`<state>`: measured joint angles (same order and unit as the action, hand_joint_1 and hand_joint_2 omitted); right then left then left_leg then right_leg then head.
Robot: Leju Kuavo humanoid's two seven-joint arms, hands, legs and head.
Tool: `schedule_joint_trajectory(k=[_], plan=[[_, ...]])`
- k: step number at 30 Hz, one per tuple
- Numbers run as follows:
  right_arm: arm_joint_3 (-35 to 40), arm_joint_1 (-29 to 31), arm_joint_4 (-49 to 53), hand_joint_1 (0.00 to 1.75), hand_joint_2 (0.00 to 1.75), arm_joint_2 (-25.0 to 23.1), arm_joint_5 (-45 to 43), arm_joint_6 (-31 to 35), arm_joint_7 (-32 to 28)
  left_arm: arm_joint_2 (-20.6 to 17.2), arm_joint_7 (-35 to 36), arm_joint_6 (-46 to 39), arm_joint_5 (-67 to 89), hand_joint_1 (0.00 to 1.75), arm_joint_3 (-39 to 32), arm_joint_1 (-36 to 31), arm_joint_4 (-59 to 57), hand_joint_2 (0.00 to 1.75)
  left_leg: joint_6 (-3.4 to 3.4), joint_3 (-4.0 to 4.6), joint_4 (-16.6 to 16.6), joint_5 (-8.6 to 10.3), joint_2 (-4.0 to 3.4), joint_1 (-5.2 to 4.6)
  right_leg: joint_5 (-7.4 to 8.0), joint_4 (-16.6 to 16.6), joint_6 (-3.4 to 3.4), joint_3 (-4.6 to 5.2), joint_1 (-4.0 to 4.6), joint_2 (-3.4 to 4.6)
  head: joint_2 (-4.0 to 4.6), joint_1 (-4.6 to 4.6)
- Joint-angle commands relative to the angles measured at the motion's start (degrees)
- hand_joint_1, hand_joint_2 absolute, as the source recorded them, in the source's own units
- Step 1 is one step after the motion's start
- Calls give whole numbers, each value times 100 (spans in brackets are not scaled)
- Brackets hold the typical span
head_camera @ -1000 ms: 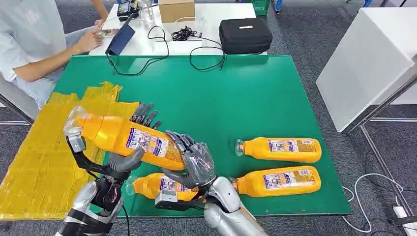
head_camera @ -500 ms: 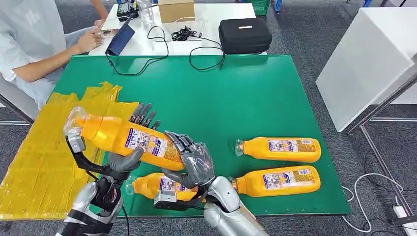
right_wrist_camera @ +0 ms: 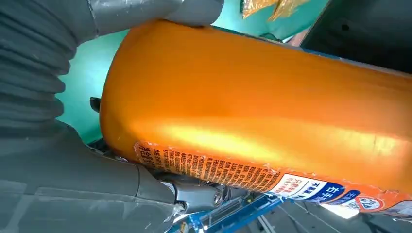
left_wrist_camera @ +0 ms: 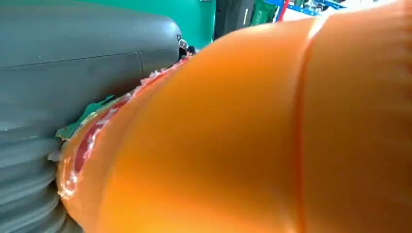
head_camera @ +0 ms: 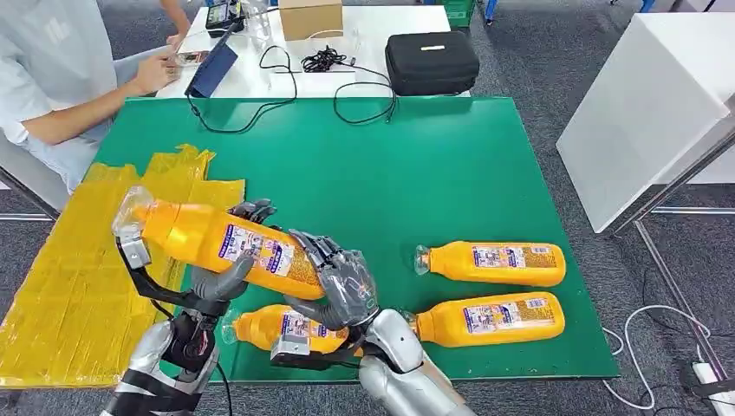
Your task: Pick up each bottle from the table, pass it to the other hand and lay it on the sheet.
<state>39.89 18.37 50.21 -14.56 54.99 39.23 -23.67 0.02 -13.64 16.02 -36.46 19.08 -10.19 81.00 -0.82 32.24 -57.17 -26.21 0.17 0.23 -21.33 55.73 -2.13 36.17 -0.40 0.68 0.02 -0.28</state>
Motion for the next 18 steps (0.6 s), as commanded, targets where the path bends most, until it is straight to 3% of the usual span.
schedule_joint_trajectory(k=[1, 18], plan=[[473, -246, -516, 175, 175, -4, 91, 77, -367, 357, 62, -484, -33, 175, -132, -502, -343, 175, 2, -18, 5, -4, 29, 6, -12, -6, 3, -30, 7, -33, 0, 0], [152, -400, -205, 175, 175, 12, 116, 77, -376, 374, -4, -859, 66, 175, -244, -417, -258, 175, 5, -32, 2, -12, 28, 9, -20, -3, 7, -45, 10, -36, 0, 0]])
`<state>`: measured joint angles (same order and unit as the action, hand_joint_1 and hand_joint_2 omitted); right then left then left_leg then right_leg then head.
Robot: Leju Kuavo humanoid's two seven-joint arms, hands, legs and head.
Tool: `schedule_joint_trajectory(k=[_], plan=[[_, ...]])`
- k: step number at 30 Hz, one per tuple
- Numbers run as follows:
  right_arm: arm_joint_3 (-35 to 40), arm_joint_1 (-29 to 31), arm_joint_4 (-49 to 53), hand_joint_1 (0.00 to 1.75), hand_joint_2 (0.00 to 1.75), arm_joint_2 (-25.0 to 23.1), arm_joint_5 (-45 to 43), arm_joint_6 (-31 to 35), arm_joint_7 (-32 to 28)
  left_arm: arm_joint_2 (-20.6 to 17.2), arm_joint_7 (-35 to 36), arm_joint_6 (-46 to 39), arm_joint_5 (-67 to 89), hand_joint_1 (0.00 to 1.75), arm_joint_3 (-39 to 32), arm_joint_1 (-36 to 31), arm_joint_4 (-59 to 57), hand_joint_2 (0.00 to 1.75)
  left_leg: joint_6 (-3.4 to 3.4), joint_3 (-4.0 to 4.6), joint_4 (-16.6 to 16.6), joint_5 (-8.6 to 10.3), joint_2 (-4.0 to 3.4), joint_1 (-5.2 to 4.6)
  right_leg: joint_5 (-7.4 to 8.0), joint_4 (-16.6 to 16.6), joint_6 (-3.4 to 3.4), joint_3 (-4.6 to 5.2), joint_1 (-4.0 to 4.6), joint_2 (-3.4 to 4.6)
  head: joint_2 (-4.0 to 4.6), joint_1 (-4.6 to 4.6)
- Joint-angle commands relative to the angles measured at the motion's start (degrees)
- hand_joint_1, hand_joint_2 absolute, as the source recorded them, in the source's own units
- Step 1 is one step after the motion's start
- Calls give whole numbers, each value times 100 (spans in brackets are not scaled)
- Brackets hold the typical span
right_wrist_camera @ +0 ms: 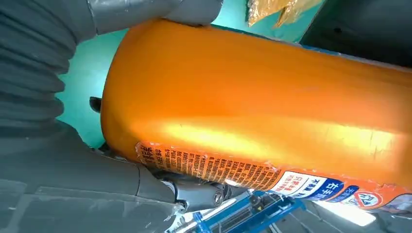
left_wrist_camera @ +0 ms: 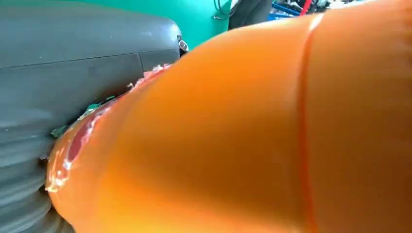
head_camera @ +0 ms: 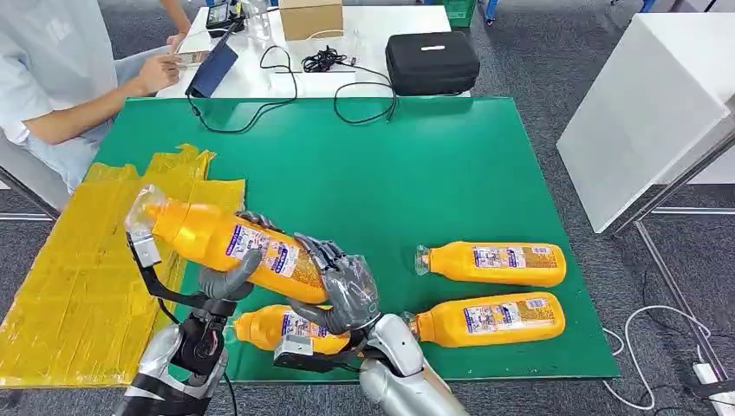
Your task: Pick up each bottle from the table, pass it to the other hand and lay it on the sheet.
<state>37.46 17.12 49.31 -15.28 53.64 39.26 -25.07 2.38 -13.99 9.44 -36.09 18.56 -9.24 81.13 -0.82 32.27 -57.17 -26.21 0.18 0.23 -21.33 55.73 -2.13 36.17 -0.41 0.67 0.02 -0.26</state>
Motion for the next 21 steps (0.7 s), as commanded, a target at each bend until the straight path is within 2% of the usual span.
schedule_joint_trajectory(k=[1, 5, 6, 7, 9, 10, 11, 14, 15, 17, 18, 21], plan=[[395, -276, -115, 175, 175, 84, 252, 74, -236, 138, 31, -201, 29, 175, -192, -512, -271, 175, 3, -19, 3, -5, 22, 5, -12, -3, 4, -27, 6, -28, 0, -2], [308, -314, -90, 175, 175, 58, 159, 74, -289, 125, -30, -334, 187, 175, -179, -526, -229, 175, 5, -38, 3, -13, 25, 9, -21, -3, 7, -47, 11, -34, 0, 0], [407, -255, -158, 150, 175, 61, -404, 74, -396, 107, -121, -483, 366, 175, -173, -538, -194, 175, 4, -19, 1, -6, 24, 7, -13, -3, 5, -28, 8, -30, 0, -2], [425, -303, 276, 0, 175, 196, -876, 74, -447, 61, -228, -735, 651, 175, -182, -567, -132, 175, 4, -23, 1, -9, 25, 9, -16, -3, 5, -34, 10, -32, 0, -2], [476, -417, 1035, 0, 175, 452, -1374, -40, -183, -9, -409, -1220, 1210, 175, -241, -607, -38, 175, 4, -36, -3, -16, 24, 10, -22, 0, 7, -46, 12, -33, 0, 0], [406, -634, 1879, 0, 175, 721, -1978, -341, -74, -89, -702, -1954, 2093, 175, -273, -626, 62, 175, 6, -60, -5, -27, 24, 14, -34, 2, 10, -69, 17, -37, 0, 0], [276, -814, 2515, 0, 175, 927, -2219, -447, 30, -160, -817, -2316, 2620, 175, -287, -643, 126, 175, 7, -58, -9, -30, 28, 15, -37, 6, 10, -70, 18, -42, 0, 0], [-300, -1311, 3939, 0, 175, 1334, -2962, -1050, 115, -374, -772, -3280, 4398, 175, -328, -756, 101, 175, 0, -6, -14, -13, 33, 6, -22, 11, 2, -22, 5, -40, 0, -2], [-587, -1495, 4320, 0, 175, 1417, -3064, -1173, 107, -418, -712, -3325, 4709, 175, -387, -821, 69, 175, -1, 3, -5, -4, 23, 5, -8, 1, 0, -10, 4, -27, 0, 7], [-1030, -1755, 4820, 0, 175, 1427, -3272, -1320, 8, -473, -560, -3518, 5411, 175, -489, -942, 11, 175, 0, -15, -6, -12, 35, 3, -21, 7, 2, -29, 2, -40, 0, -4], [-1276, -1903, 5107, 0, 175, 1432, -3320, -1483, -7, -572, -272, -3896, 6653, 175, -525, -1056, -39, 175, -1, -3, -4, -5, 43, 2, -17, 5, 1, -19, 0, -47, 0, -2], [-1604, -2050, 5314, 0, 175, 1358, -3368, -1780, 21, -675, 214, -4067, 8415, 175, -591, -1191, -23, 175, 0, 0, -16, -12, 58, 4, -24, 14, 2, -21, 2, -61, 0, 2]])
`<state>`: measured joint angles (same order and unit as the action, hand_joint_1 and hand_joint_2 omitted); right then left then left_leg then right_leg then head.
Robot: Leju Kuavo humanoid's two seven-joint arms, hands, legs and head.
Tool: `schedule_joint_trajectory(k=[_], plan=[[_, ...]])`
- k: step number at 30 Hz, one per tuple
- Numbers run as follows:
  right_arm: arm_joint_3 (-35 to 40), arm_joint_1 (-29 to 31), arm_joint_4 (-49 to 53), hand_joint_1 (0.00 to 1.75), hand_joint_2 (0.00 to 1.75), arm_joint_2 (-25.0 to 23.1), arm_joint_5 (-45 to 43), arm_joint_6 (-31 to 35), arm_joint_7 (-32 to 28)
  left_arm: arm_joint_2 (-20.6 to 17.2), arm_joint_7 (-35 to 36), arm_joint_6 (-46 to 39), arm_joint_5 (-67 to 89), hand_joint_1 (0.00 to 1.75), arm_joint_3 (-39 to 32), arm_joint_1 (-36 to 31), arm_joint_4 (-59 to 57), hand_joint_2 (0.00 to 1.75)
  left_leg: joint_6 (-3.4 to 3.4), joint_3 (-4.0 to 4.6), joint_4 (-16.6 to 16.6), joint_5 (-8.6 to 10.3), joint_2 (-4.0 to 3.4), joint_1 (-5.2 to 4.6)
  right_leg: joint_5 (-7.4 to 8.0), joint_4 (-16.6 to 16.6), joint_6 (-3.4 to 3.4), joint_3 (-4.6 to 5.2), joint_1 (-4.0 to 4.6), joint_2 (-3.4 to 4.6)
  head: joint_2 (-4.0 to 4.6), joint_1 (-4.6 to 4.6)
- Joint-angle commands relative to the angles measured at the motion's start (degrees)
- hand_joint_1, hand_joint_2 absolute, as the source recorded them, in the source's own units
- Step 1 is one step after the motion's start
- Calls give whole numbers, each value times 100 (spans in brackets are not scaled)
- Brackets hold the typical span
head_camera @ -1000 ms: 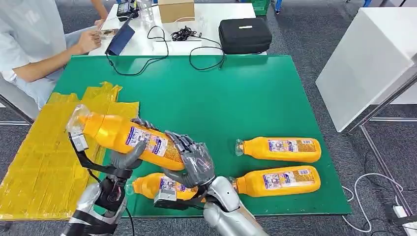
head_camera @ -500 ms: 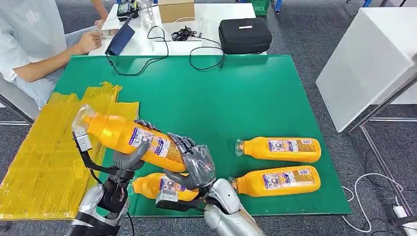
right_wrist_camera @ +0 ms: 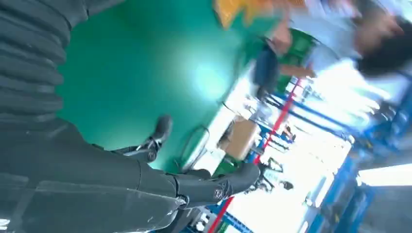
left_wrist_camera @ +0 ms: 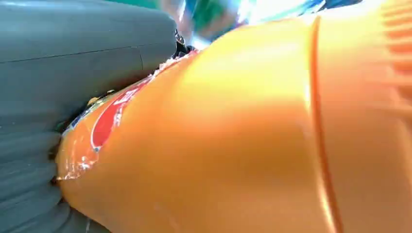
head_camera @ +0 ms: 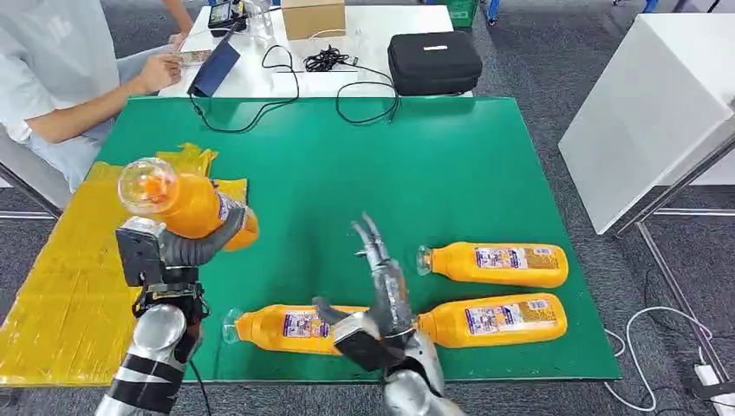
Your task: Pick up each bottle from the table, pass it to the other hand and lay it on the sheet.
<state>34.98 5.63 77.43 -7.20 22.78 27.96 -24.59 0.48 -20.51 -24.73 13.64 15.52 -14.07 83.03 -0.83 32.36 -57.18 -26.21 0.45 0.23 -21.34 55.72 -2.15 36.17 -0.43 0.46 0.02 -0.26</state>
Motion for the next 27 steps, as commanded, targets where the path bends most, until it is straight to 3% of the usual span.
schedule_joint_trajectory(k=[1, 5, 9, 14, 27], plan=[[-1430, -918, 2523, 0, 175, 527, -398, -714, -55, -509, 953, -683, 3811, 175, -284, -747, -221, 175, 2, -23, -13, -18, 20, 4, -24, 12, 4, -32, 6, -29, 0, -2], [-1728, -924, 2673, 0, 175, 594, -1037, -1071, -94, -737, 1369, -689, 4879, 175, -240, -1142, -495, 175, 4, -21, -6, -11, 9, 3, -16, 8, 6, -26, 1, -21, 0, 0], [-2108, -818, 2682, 0, 175, 617, -1548, -1431, -90, -1236, 2053, -533, 6763, 175, -54, -1931, -1355, 175, 3, -3, -9, -1, 11, 2, -5, 7, 5, -9, 3, -24, 0, 0], [-2191, -663, 2497, 0, 175, 616, -1607, -1618, -74, -1575, 2492, -7, 7636, 175, 893, -3004, -3135, 175, 8, -22, -3, 1, 8, 4, 4, 3, 21, -24, 8, -24, 0, -2], [-2177, -661, 2478, 0, 175, 601, -1605, -1611, -74, -1553, 2520, -107, 7636, 175, 924, -3007, -3238, 175, 10, -24, -3, -2, -20, 4, 4, 6, 18, -21, 6, 1, 0, 0]])
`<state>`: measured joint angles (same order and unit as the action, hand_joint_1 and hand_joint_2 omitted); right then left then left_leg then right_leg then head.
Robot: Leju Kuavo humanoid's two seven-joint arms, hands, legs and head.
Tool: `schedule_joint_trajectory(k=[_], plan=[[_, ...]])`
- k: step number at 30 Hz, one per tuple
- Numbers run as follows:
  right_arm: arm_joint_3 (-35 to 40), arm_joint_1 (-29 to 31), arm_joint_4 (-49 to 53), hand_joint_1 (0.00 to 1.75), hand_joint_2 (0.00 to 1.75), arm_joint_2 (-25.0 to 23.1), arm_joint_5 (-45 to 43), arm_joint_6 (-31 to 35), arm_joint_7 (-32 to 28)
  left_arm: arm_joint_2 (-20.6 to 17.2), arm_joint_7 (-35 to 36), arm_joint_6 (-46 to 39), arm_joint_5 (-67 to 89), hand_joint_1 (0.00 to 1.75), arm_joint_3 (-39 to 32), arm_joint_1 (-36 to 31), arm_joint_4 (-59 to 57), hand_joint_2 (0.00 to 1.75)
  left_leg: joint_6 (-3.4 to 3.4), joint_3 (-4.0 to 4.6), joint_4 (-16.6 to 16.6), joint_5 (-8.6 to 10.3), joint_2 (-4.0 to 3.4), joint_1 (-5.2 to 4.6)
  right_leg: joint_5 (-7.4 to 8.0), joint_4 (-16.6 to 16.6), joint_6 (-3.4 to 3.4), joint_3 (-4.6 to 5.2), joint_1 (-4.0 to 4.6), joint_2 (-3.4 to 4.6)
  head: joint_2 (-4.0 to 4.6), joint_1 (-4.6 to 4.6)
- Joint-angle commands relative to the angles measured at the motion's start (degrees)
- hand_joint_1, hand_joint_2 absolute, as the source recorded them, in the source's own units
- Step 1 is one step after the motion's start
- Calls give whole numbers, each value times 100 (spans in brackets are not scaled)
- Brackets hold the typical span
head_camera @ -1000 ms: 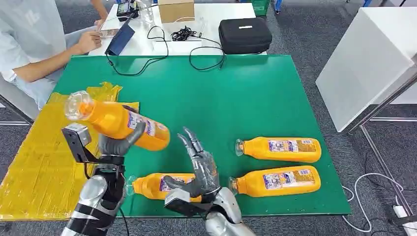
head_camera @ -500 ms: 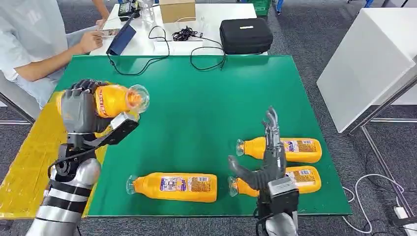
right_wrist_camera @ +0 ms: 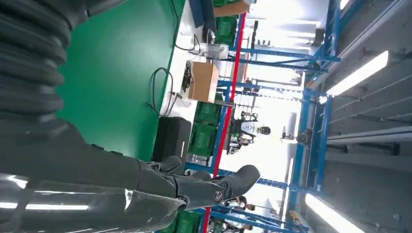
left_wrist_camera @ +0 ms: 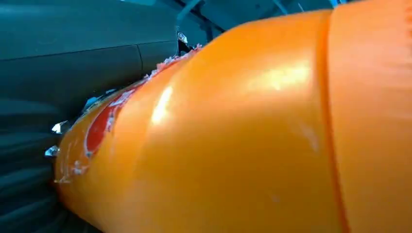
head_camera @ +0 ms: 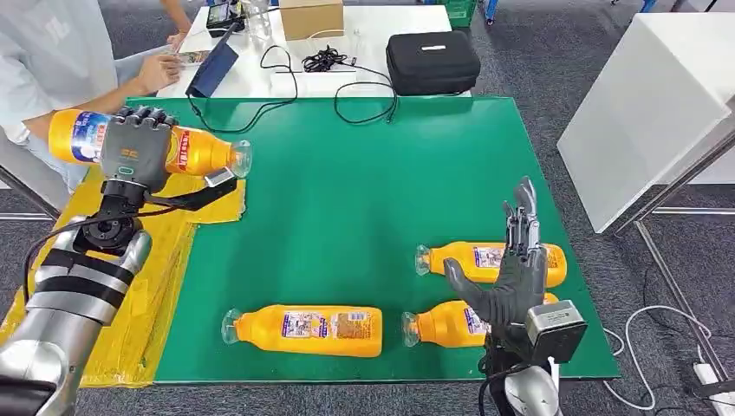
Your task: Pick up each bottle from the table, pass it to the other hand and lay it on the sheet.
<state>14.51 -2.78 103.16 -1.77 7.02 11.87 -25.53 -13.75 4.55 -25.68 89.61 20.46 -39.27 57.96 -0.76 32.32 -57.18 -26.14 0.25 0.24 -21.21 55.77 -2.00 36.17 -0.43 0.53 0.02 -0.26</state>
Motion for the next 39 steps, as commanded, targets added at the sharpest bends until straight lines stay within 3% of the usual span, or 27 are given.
schedule_joint_trajectory(k=[1, 39], plan=[[-131, 180, -96, 0, 175, 58, -29, -2, 20, -130, 15, -12, 39, 175, 430, -487, -731, 175, 2, -12, -3, -6, 5, 3, -7, 1, 3, -15, 3, -9, 0, 0], [-131, 180, -96, 0, 175, 58, -29, -2, 20, -130, 15, -12, 39, 175, 430, -487, -731, 175, 3, -19, -5, -11, 0, 5, -9, 1, 4, -21, 7, -5, 0, 0]])
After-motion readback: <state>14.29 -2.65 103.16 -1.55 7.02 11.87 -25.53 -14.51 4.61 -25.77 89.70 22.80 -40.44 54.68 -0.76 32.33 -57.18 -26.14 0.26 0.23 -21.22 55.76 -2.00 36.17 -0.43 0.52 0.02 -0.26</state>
